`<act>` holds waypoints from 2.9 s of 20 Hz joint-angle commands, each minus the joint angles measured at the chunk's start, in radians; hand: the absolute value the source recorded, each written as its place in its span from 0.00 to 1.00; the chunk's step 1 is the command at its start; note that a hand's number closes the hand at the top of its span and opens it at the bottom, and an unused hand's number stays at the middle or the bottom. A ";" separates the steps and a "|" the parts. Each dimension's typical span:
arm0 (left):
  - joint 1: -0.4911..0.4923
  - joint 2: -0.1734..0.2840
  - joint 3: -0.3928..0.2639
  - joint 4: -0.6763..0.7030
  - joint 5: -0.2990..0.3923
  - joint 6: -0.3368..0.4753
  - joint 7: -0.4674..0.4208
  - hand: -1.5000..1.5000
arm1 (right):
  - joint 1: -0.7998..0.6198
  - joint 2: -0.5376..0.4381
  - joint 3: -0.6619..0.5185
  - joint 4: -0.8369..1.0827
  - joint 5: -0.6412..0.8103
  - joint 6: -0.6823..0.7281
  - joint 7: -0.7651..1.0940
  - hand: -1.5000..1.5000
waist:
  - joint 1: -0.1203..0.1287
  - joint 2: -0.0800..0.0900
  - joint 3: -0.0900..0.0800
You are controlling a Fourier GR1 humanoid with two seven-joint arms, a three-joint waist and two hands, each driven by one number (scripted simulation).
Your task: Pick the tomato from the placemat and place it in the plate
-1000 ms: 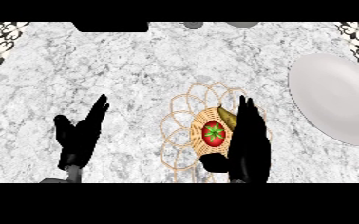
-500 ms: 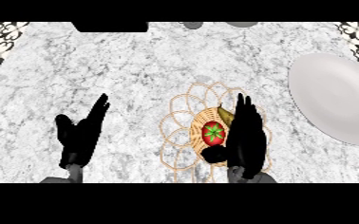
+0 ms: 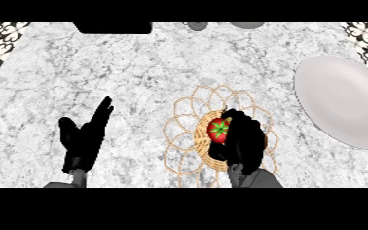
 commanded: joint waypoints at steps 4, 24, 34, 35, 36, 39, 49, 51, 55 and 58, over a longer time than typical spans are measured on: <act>-0.016 -0.020 0.014 0.059 0.014 -0.027 0.007 0.50 | -0.053 0.020 0.017 0.070 0.015 0.021 0.160 1.00 | -0.004 0.011 -0.003; 0.060 -0.010 0.026 -0.013 0.005 -0.021 0.033 0.50 | 0.447 -0.582 0.320 -0.857 0.045 -0.300 -0.599 1.00 | -0.049 0.003 0.001; 0.040 -0.023 0.019 -0.014 -0.003 -0.029 0.026 0.50 | 0.555 -0.686 0.061 -0.807 -0.303 -0.664 -0.701 1.00 | -0.013 0.017 0.005; 0.059 -0.029 0.005 -0.020 -0.007 -0.035 0.015 0.50 | 0.568 -0.700 0.068 -0.824 -0.330 -0.687 -0.715 1.00 | -0.014 0.016 0.006; 0.029 -0.055 0.009 0.010 -0.002 -0.022 0.011 0.50 | 0.534 -0.702 0.033 -0.778 -0.363 -0.715 -0.732 1.00 | -0.011 0.021 0.006; 0.010 -0.024 0.024 -0.006 -0.003 -0.033 0.043 0.50 | 0.516 -0.780 -0.077 -0.691 -0.516 -0.771 -0.809 1.00 | -0.009 0.017 0.006; 0.013 -0.019 0.020 0.015 -0.001 -0.074 0.014 0.50 | 0.256 -0.777 -0.395 -0.223 -0.972 -0.670 -1.112 1.00 | 0.026 0.026 0.007; 0.002 -0.054 -0.012 0.029 -0.034 -0.042 0.014 0.50 | 0.209 -0.751 -0.435 -0.108 -1.039 -0.619 -1.202 1.00 | 0.027 0.028 0.007; 0.010 -0.031 0.010 0.002 -0.006 -0.067 0.040 0.50 | 0.118 -0.741 -0.542 0.125 -1.167 -0.466 -1.387 1.00 | 0.038 0.027 0.006; -0.038 -0.050 0.002 0.041 -0.030 -0.052 0.031 0.50 | 0.019 -0.738 -0.599 0.314 -1.212 -0.359 -1.516 1.00 | 0.038 0.031 0.005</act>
